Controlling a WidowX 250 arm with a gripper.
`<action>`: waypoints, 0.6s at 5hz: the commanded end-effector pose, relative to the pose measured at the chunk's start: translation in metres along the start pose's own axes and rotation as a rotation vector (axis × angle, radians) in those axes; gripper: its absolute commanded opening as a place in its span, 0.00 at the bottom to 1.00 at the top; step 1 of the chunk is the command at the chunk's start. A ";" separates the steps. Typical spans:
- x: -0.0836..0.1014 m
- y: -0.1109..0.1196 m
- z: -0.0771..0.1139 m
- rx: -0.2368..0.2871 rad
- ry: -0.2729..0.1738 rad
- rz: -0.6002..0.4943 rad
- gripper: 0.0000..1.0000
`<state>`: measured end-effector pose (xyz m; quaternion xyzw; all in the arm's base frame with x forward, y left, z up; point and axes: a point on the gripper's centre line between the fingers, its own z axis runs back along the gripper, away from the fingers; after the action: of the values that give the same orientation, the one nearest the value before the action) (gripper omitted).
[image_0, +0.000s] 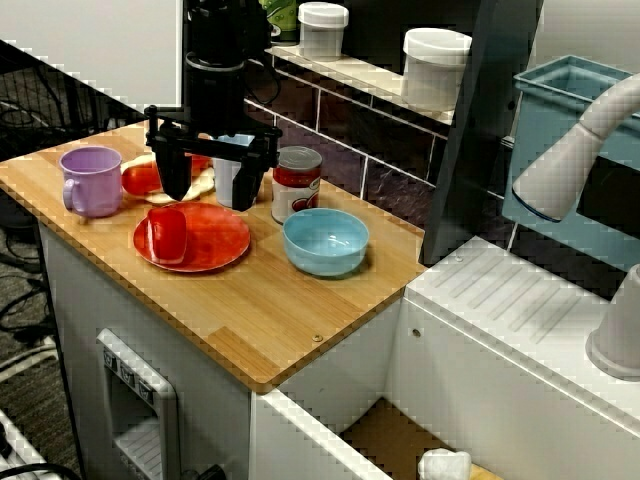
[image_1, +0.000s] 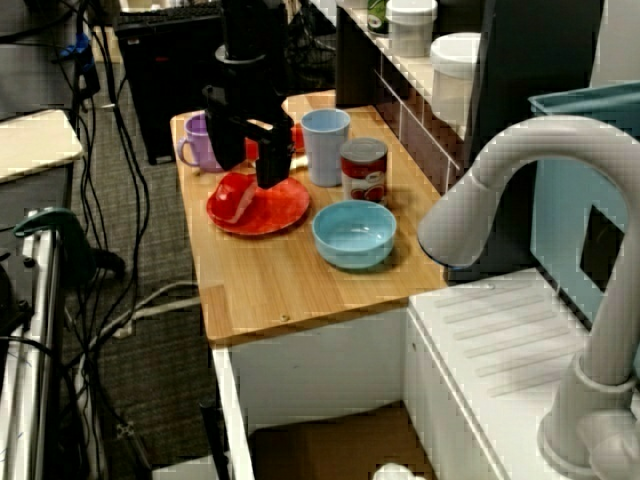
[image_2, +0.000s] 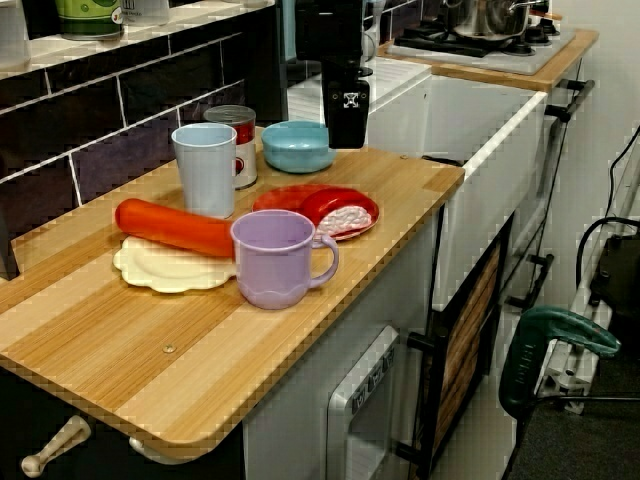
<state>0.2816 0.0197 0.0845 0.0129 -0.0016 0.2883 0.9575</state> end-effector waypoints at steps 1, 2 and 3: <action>-0.007 0.016 0.010 -0.052 -0.104 -0.006 1.00; -0.015 0.021 0.007 -0.053 -0.131 -0.026 1.00; -0.018 0.025 0.008 -0.052 -0.136 -0.012 1.00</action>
<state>0.2505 0.0312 0.0808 0.0095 -0.0528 0.2840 0.9573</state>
